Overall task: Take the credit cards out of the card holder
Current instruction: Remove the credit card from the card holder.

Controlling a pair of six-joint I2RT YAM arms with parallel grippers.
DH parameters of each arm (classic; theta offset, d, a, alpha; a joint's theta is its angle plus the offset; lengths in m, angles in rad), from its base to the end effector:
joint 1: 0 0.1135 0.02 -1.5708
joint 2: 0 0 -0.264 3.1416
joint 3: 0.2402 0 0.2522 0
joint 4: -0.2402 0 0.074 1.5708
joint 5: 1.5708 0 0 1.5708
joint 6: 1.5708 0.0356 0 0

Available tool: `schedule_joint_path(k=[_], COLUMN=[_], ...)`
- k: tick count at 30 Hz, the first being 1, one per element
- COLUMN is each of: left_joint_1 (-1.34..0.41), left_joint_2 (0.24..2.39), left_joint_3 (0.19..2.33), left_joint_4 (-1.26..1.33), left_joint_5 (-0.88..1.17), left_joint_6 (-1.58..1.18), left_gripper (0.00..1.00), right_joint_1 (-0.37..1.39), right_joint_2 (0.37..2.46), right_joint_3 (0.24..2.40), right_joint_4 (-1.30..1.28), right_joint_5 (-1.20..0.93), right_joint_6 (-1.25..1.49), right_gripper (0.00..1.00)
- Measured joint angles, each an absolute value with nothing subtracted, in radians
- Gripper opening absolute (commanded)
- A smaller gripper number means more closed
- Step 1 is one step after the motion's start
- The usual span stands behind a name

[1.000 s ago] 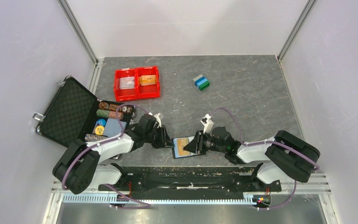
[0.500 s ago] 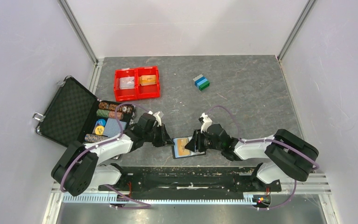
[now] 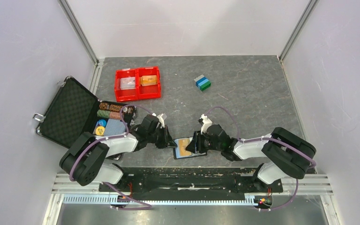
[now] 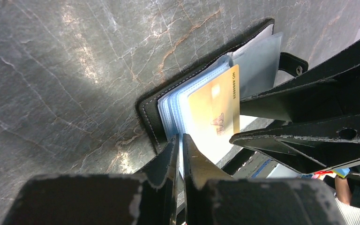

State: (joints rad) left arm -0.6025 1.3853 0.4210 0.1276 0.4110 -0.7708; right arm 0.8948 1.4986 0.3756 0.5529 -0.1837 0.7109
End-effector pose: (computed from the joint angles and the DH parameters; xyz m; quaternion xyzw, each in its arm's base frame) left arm 0.1828 -0.1430 0.1267 -0.0038 0.9167 -0.3700 0.1509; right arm 0.1531 0.2013 0.1232 -0.1240 0.8660 0.3995 0.2740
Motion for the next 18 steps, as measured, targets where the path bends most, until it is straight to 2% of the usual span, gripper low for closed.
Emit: schedule_joint_path(k=[5, 14, 18], left_joint_1=[-0.603, -0.602, -0.601], left_joint_2=[1.388, 1.401, 1.414], left_joint_3=[0.408, 0.403, 0.405], left_joint_4=[0.159, 0.186, 0.197], left_joint_5=[0.417, 0.425, 0.432], left_joint_6=[-0.771, -0.773, -0.774], left_gripper=[0.12, 0.14, 0.15], right_joint_1=[0.893, 0.873, 0.855], right_joint_2=[1.513, 1.521, 1.486], right_joint_3=[0.376, 0.337, 0.308], right_joint_4=[0.578, 0.641, 0.672], right_joint_5=[-0.192, -0.202, -0.219], right_joint_6=[0.722, 0.759, 0.773], right_gripper=[0.35, 0.05, 0.00])
